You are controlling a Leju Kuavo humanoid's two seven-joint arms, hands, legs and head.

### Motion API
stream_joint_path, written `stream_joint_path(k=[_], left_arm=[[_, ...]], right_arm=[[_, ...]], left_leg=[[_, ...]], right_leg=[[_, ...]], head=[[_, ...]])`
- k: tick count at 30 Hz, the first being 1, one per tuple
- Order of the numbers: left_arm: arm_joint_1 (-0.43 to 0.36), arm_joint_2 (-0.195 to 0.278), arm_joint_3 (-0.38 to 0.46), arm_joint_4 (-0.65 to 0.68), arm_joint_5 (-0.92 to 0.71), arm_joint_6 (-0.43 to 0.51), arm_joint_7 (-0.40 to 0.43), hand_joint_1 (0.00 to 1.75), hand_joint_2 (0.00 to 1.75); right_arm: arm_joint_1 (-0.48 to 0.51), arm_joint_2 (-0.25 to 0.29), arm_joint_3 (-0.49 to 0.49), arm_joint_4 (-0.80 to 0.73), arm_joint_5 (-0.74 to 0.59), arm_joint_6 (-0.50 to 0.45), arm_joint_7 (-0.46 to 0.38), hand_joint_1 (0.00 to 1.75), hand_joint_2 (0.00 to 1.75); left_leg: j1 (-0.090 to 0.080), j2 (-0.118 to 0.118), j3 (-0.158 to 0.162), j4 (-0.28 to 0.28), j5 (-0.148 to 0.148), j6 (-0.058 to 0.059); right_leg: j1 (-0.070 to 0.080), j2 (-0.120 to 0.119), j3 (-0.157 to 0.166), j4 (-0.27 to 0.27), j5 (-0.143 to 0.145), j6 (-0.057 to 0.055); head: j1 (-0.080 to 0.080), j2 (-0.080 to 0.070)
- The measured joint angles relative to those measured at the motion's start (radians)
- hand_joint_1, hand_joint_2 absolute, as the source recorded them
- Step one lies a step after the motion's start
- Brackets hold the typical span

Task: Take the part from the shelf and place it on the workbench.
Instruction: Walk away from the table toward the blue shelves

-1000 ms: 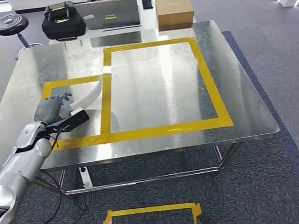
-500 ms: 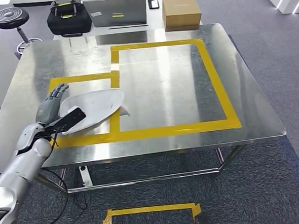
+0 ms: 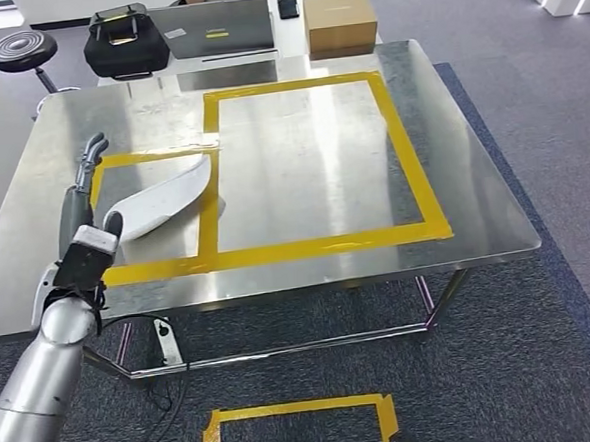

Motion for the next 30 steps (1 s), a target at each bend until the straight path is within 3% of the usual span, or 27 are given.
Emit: stream_joint_path(k=[1,2,5,7,9,10,11,14,15,16,17,18,19,21,22,24,25,26,29,30], left_arm=[[0.04,-0.006,0.004,-0.06,0.026,0.005,-0.019,0.0,0.0],[0.08,-0.014,0.007,-0.118,0.05,0.012,-0.039,0.0,0.0],[0.193,-0.042,0.012,-0.278,0.103,0.041,-0.096,0.0,0.0],[0.259,-0.058,0.013,-0.354,0.113,0.063,-0.125,0.0,0.0],[0.317,-0.073,0.013,-0.403,0.121,0.081,-0.142,0.0,0.0],[0.339,-0.08,0.013,-0.422,0.125,0.087,-0.147,0.0,0.0],[0.358,-0.087,0.013,-0.438,0.127,0.091,-0.152,0.0,0.0],[0.396,-0.101,0.013,-0.472,0.141,0.098,-0.159,0.0,0.0],[0.41,-0.105,0.014,-0.48,0.148,0.101,-0.161,0.0,0.0],[0.425,-0.11,0.014,-0.487,0.152,0.106,-0.163,0.0,0.0],[0.443,-0.116,0.015,-0.492,0.152,0.113,-0.164,0.0,0.0],[0.462,-0.121,0.015,-0.496,0.147,0.121,-0.165,0.0,0.0],[0.48,-0.125,0.016,-0.499,0.14,0.128,-0.165,0.0,0.0],[0.507,-0.131,0.019,-0.507,0.133,0.138,-0.165,0.0,0.0],[0.517,-0.133,0.02,-0.511,0.131,0.14,-0.165,0.0,0.0],[0.531,-0.136,0.025,-0.515,0.13,0.142,-0.156,0.0,0.0],[0.541,-0.139,0.028,-0.514,0.131,0.142,-0.145,0.0,0.0],[0.553,-0.143,0.032,-0.512,0.137,0.142,-0.13,0.0,0.0],[0.585,-0.168,0.057,-0.472,0.172,0.128,-0.085,0.0,0.0],[0.591,-0.18,0.07,-0.442,0.182,0.12,-0.073,0.0,0.0]], right_arm=[[0.004,0.0,0.0,0.001,0.0,-0.001,-0.002,0.0,0.0],[0.007,0.0,0.0,0.001,-0.001,-0.002,-0.005,0.0,0.0],[0.009,0.0,0.0,0.001,-0.002,-0.006,-0.016,0.0,0.0],[0.009,0.0,0.0,0.001,-0.002,-0.008,-0.02,0.0,0.0],[0.01,-0.002,0.0,0.001,-0.003,-0.01,-0.023,0.0,0.0],[0.011,-0.003,0.0,0.002,-0.004,-0.011,-0.025,0.0,0.0],[0.012,-0.004,0.0,0.002,-0.004,-0.012,-0.026,0.0,0.0],[0.013,-0.006,0.0,0.003,-0.008,-0.015,-0.028,0.0,0.0],[0.013,-0.007,0.0,0.003,-0.011,-0.017,-0.029,0.0,0.0],[0.013,-0.009,0.0,0.003,-0.014,-0.019,-0.03,0.0,0.0],[0.014,-0.01,0.0,0.003,-0.018,-0.022,-0.031,0.0,0.0],[0.015,-0.012,-0.001,0.003,-0.022,-0.024,-0.031,0.0,0.0],[0.016,-0.014,-0.001,0.003,-0.024,-0.026,-0.031,0.0,0.0],[0.016,-0.016,-0.002,0.003,-0.026,-0.027,-0.032,0.0,0.0],[0.016,-0.016,-0.002,0.003,-0.027,-0.027,-0.033,0.0,0.0],[0.02,-0.017,-0.003,0.004,-0.031,-0.029,-0.033,0.0,0.0],[0.023,-0.017,-0.004,0.004,-0.035,-0.029,-0.033,0.0,0.0],[0.027,-0.018,-0.006,0.005,-0.038,-0.03,-0.034,0.0,0.0],[0.042,-0.02,-0.014,0.005,-0.049,-0.037,-0.04,0.0,0.0],[0.047,-0.021,-0.016,0.005,-0.051,-0.039,-0.041,0.0,0.0]], left_leg=[[0.0,0.0,0.014,0.004,-0.002,0.001],[0.0,0.0,0.048,-0.034,0.012,0.004],[-0.005,0.0,0.19,-0.246,0.066,0.02],[-0.012,-0.001,0.217,-0.298,0.077,0.03],[-0.015,0.0,0.207,-0.301,0.098,0.041],[-0.013,0.001,0.199,-0.304,0.11,0.047],[-0.01,0.002,0.189,-0.308,0.124,0.054],[-0.007,0.003,0.145,-0.309,0.16,0.064],[-0.007,0.003,0.128,-0.308,0.172,0.063],[-0.007,0.004,0.112,-0.306,0.183,0.062],[-0.006,0.004,0.096,-0.304,0.194,0.059],[-0.004,0.005,0.081,-0.3,0.203,0.055],[-0.003,0.005,0.069,-0.295,0.211,0.05],[-0.003,0.004,0.049,-0.28,0.226,0.038],[-0.004,0.004,0.043,-0.276,0.234,0.032],[-0.003,0.003,0.038,-0.274,0.248,0.022],[0.0,0.003,0.036,-0.272,0.241,0.016],[0.002,0.002,0.032,-0.256,0.214,0.011],[0.004,0.0,0.006,-0.102,0.059,-0.002],[0.004,0.0,0.002,-0.041,0.029,-0.004]], right_leg=[[0.0,0.0,-0.008,0.0,0.006,0.001],[0.001,0.001,-0.015,0.0,0.013,0.002],[0.003,0.002,-0.032,0.0,0.034,0.011],[0.003,0.0,-0.035,-0.003,0.047,0.023],[-0.001,-0.002,-0.036,-0.009,0.058,0.037],[-0.002,-0.003,-0.041,-0.006,0.046,0.042],[-0.003,-0.003,-0.052,0.015,0.014,0.047],[-0.005,-0.003,-0.092,0.181,-0.142,0.058],[-0.006,-0.003,-0.094,0.236,-0.165,0.061],[-0.007,-0.003,-0.084,0.267,-0.166,0.063],[-0.008,-0.004,-0.057,0.267,-0.146,0.066],[-0.009,-0.004,-0.015,0.232,-0.12,0.068],[-0.01,-0.003,0.044,0.168,-0.104,0.069],[-0.01,-0.002,0.155,0.021,-0.114,0.065],[-0.009,-0.001,0.184,-0.026,-0.128,0.06],[-0.006,-0.001,0.184,-0.048,-0.133,0.044],[-0.006,-0.003,0.178,-0.047,-0.126,0.035],[-0.007,-0.005,0.17,-0.048,-0.117,0.026],[-0.005,-0.011,0.138,-0.047,-0.086,0.01],[-0.003,-0.013,0.126,-0.046,-0.074,0.009]], head=[[0.0,0.0],[0.0,0.0],[0.001,0.0],[0.002,0.0],[0.001,0.0],[0.002,0.0],[0.004,0.0],[0.011,0.0],[0.012,0.0],[0.012,0.0],[0.012,0.0],[0.012,0.0],[0.012,0.0],[0.014,0.0],[0.014,0.0],[0.015,0.0],[0.015,0.0],[0.014,0.0],[0.008,0.0],[0.007,0.0]])
